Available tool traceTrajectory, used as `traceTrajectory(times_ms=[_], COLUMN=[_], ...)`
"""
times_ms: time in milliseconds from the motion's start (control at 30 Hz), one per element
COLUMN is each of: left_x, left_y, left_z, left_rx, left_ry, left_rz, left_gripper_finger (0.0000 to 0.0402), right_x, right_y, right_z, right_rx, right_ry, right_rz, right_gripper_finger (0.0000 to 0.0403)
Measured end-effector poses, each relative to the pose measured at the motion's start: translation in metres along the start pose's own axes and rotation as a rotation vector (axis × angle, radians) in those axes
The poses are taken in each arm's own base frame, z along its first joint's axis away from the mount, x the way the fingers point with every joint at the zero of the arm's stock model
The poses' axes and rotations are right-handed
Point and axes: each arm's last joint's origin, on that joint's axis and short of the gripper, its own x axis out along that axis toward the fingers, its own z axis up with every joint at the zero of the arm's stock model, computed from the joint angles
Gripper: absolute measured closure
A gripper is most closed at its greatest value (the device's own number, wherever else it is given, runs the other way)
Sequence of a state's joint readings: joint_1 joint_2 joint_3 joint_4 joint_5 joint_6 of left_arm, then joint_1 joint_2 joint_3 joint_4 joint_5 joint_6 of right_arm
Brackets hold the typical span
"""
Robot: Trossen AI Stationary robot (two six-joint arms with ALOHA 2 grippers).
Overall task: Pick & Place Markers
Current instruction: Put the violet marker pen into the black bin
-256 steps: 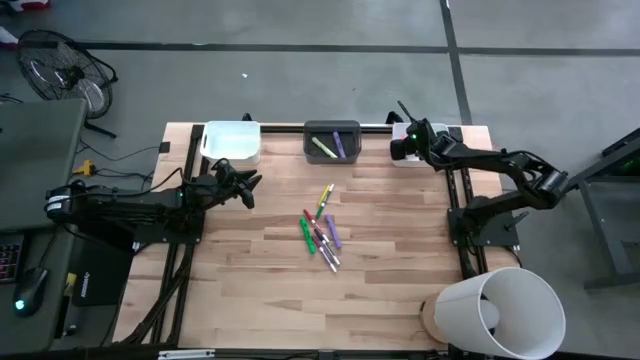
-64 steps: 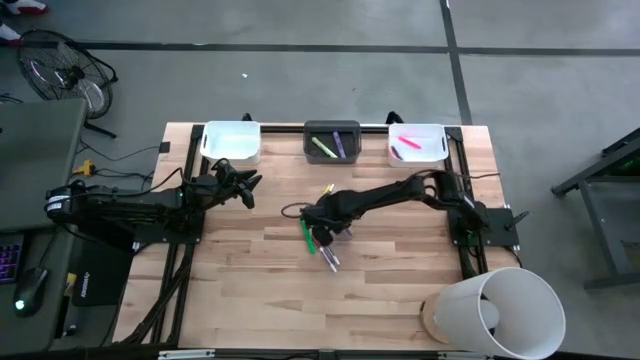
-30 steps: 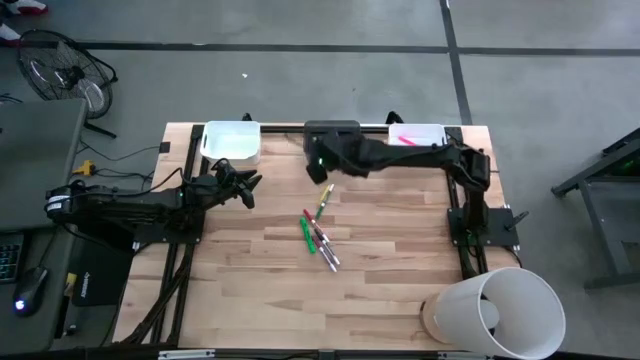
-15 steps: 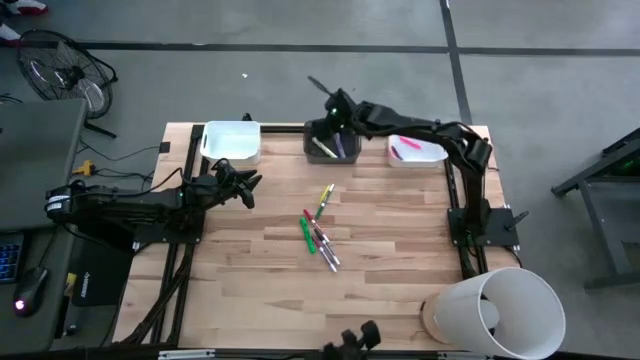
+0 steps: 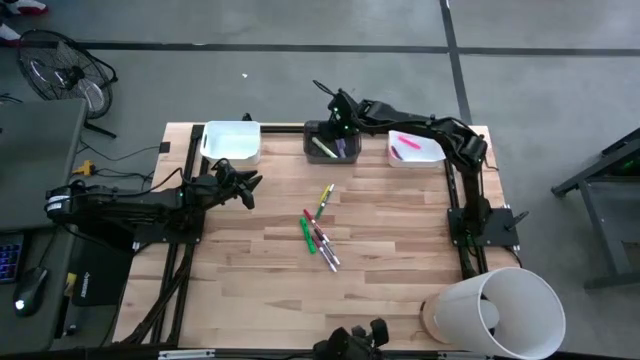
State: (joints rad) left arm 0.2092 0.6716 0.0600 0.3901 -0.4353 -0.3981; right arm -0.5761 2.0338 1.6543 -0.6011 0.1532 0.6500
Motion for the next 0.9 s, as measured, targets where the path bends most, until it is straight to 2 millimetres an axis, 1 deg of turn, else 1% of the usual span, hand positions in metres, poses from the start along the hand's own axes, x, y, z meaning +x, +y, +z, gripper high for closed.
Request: traceTrajectory(times_ms=[233, 633, 900], left_x=[0.0, 0.0, 0.0], left_y=[-0.001, -0.002, -0.002], left_z=[0.0, -0.001, -0.001], left_rx=[-0.001, 0.0, 0.001], left_ry=[0.008, 0.024, 0.025], left_rz=[-0.023, -0.058, -0.058], left_gripper_finger=[0.0271, 0.0271, 0.0271], right_x=[0.009, 0.011, 0.011], right_y=[-0.006, -0.02, -0.022], right_z=[-0.009, -0.007, -0.005], right_rx=[0.037, 0.138, 0.144], right_ry=[0.079, 0.144, 0.14], right_rz=[-0.058, -0.102, -0.102], right_gripper_finger=[0.033, 0.033, 0.033])
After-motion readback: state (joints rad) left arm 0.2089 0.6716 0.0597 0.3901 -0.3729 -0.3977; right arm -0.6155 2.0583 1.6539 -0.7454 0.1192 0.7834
